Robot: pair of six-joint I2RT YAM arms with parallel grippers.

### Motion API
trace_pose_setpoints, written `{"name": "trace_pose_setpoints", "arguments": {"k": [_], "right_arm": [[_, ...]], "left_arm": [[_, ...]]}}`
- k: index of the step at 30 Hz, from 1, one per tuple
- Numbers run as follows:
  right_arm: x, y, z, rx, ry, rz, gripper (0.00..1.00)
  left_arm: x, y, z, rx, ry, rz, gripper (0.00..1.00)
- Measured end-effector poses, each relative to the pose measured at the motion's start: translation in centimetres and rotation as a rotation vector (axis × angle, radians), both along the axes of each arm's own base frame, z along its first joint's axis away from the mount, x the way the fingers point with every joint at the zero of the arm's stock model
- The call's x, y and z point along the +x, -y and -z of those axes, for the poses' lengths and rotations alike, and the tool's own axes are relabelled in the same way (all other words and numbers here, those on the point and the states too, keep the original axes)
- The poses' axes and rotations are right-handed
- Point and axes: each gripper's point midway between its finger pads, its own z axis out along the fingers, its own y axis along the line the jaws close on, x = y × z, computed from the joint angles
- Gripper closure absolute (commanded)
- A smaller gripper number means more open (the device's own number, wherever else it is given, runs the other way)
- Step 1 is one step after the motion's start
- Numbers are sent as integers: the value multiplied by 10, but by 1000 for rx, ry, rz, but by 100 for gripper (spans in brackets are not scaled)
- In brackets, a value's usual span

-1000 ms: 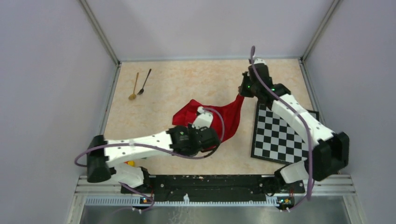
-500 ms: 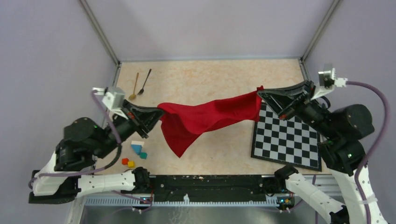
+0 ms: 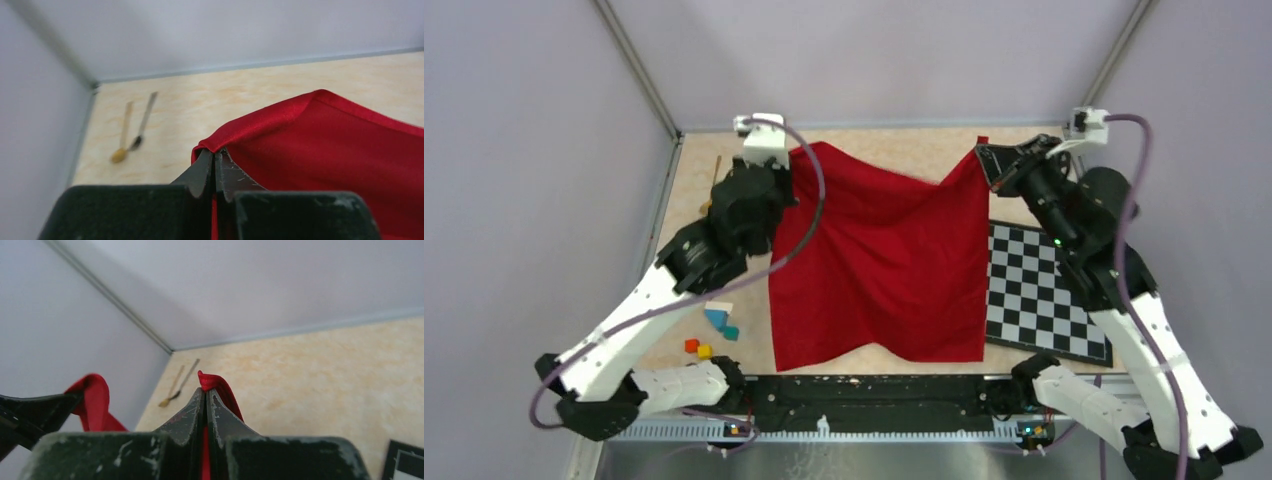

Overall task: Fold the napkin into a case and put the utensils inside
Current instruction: Flatten out the crumpled napkin at the center of the board.

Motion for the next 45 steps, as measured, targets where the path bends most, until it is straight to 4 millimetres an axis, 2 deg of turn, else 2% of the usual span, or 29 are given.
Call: {"name": "trace_pose_setpoints", "arguments": {"k": [3, 6, 7, 9, 11, 12, 13, 14, 16, 17, 18, 19, 20, 22, 24, 26, 28, 30, 31, 33, 35, 38, 40, 42, 45], "right_arm": [[45, 0, 47, -33, -118, 114, 100], [91, -6, 105, -92, -227, 192, 100], [105, -8, 126, -111, -263, 208, 100], [137, -12, 171, -148, -345, 238, 100], [171, -7, 215, -179, -407, 285, 100], [189, -5, 238, -205, -443, 303, 96], [209, -3, 261, -232, -480, 312, 81], [226, -3, 278, -255, -509, 314, 75], [269, -1, 310, -318, -583, 306, 45], [293, -1, 320, -356, -611, 299, 37], [314, -2, 326, -396, -619, 286, 36], [322, 0, 330, -419, -634, 276, 36], [321, 3, 334, -443, -659, 267, 36], [306, 7, 338, -504, -718, 237, 33], [281, 3, 336, -557, -753, 199, 33], [246, -10, 336, -593, -767, 141, 33], [193, -36, 338, -629, -786, 30, 33], [151, -62, 341, -636, -790, -87, 33], [130, -76, 344, -636, -793, -151, 33], [95, -97, 355, -622, -814, -265, 34], [75, -102, 371, -606, -854, -324, 34], [61, -97, 390, -601, -908, -341, 34], [56, -91, 399, -607, -933, -337, 34], [54, -90, 403, -613, -938, -333, 35], [49, -88, 411, -623, -943, -333, 35]], "left_arm": [[71, -54, 43, 60, -108, -192, 100], [125, -88, 88, 52, -230, -256, 98], [140, -93, 105, 48, -276, -256, 97], [177, -93, 148, 27, -398, -222, 80], [216, -88, 191, 1, -521, -175, 74], [237, -86, 214, -14, -581, -163, 67], [261, -86, 237, -26, -627, -157, 56], [282, -88, 262, -30, -675, -159, 46], [306, -95, 304, -22, -770, -170, 25], [314, -98, 320, -21, -810, -179, 19], [317, -102, 334, -18, -846, -193, 12], [311, -107, 341, -13, -881, -204, 5], [302, -112, 346, -8, -910, -210, 2], [278, -115, 339, -14, -921, -210, 1], [236, -111, 323, -46, -930, -183, 1], [199, -98, 294, -116, -889, -113, 1], [169, -79, 262, -203, -814, -18, 1], [146, -62, 243, -256, -754, 64, 1], [137, -54, 241, -273, -742, 98, 1], [118, -34, 251, -309, -751, 177, 1], [98, -14, 281, -337, -822, 242, 1], [67, 5, 333, -344, -977, 275, 1], [47, 10, 359, -345, -1053, 275, 1], [36, 9, 370, -349, -1085, 259, 1], [29, 1, 378, -351, -1075, 215, 1]]}}
